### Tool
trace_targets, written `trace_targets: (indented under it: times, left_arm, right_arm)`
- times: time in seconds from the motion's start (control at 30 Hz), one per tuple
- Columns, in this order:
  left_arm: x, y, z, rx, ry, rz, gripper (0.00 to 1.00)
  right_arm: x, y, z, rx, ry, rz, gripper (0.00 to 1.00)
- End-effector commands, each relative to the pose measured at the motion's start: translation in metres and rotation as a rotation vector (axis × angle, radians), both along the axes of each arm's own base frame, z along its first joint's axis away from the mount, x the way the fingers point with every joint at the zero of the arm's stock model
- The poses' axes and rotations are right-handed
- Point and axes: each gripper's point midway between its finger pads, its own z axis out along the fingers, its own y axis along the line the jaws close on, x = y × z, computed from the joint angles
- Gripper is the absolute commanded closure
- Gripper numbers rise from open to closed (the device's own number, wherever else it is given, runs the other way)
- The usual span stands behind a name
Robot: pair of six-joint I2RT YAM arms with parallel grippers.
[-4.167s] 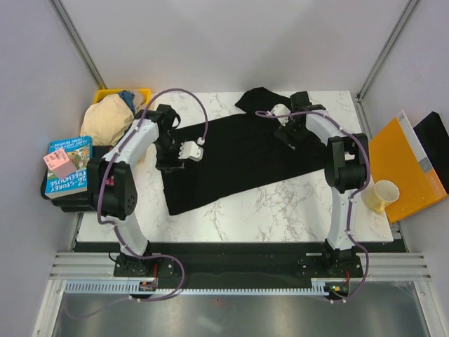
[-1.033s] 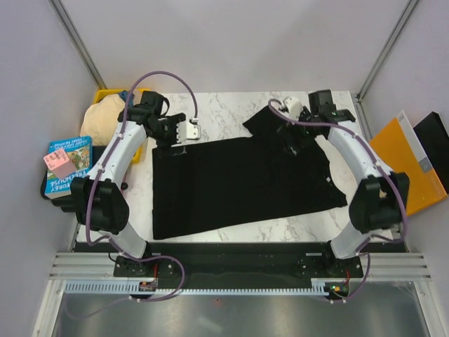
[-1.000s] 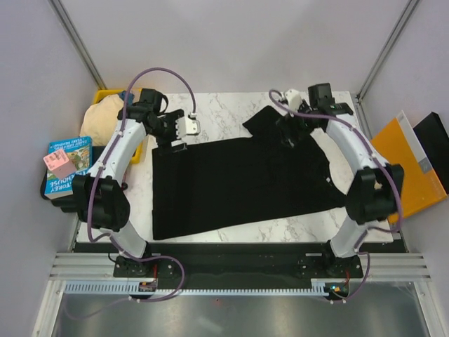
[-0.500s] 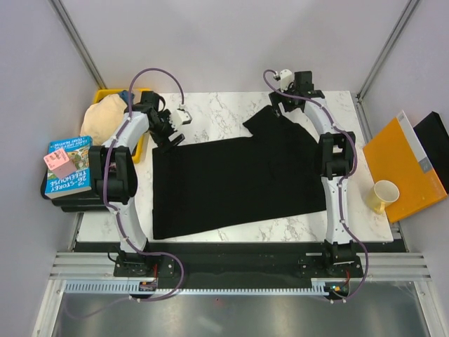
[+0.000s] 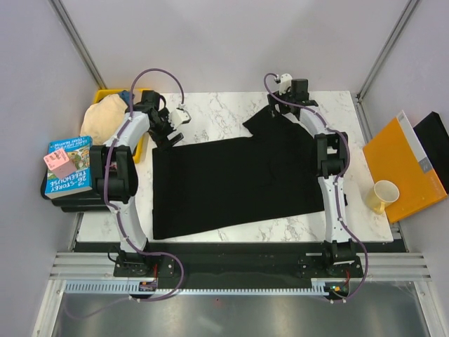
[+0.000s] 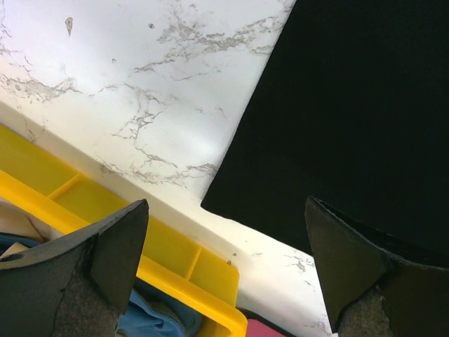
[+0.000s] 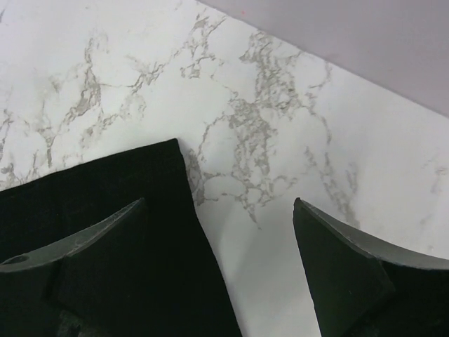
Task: Fold and stack the t-shirts
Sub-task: Grap the side of the flattened tshirt furthest away from the robot with both arms
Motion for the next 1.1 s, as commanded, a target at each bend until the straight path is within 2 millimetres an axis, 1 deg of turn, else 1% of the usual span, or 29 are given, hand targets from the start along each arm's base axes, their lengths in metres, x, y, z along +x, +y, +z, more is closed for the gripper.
trace_targets:
  times: [0.0, 0.13, 0.3, 0.37, 0.4, 0.47, 0.53, 0.8, 0.93, 0.97, 1.0, 1.07]
  left_arm:
    - [0.020, 0.006, 0.010, 0.053, -0.058, -0.015, 0.00]
    - [0.022, 0.008, 0.010, 0.072, -0.055, -0.025, 0.00]
    - [0.027, 0.005, 0.014, 0.078, -0.063, -0.027, 0.00]
    - [0.027, 0.004, 0.014, 0.079, -0.065, -0.032, 0.00]
    - [0.028, 0.003, 0.014, 0.077, -0.065, -0.034, 0.00]
    - [0.028, 0.004, 0.015, 0.081, -0.068, -0.041, 0.00]
    - [0.029, 0.003, 0.014, 0.083, -0.067, -0.044, 0.00]
    - [0.028, 0.002, 0.015, 0.089, -0.069, -0.061, 0.00]
    - [0.027, 0.002, 0.017, 0.092, -0.075, -0.078, 0.00]
    - [0.027, 0.002, 0.017, 0.091, -0.075, -0.080, 0.00]
    - [0.028, 0.001, 0.017, 0.091, -0.077, -0.082, 0.00]
    - [0.028, 0.000, 0.016, 0.084, -0.074, -0.086, 0.00]
  right_arm:
    - [0.002, 0.034, 0.002, 0.111, -0.015, 0.057, 0.07]
    - [0.003, 0.043, 0.007, 0.158, -0.010, 0.060, 0.05]
    - [-0.005, 0.054, 0.006, 0.211, 0.028, 0.088, 0.06]
    - [-0.007, 0.055, 0.011, 0.227, 0.029, 0.098, 0.06]
    - [-0.009, 0.059, 0.011, 0.233, 0.036, 0.111, 0.07]
    - [-0.011, 0.060, 0.009, 0.235, 0.045, 0.111, 0.07]
    - [-0.010, 0.057, 0.008, 0.239, 0.053, 0.095, 0.08]
    - [-0.025, 0.056, -0.012, 0.241, 0.134, 0.083, 0.18]
    - [-0.029, 0.054, -0.015, 0.226, 0.153, 0.078, 0.20]
    - [-0.030, 0.051, -0.017, 0.216, 0.163, 0.069, 0.21]
    - [-0.031, 0.051, -0.018, 0.207, 0.164, 0.073, 0.23]
    - [-0.030, 0.046, -0.021, 0.188, 0.165, 0.052, 0.25]
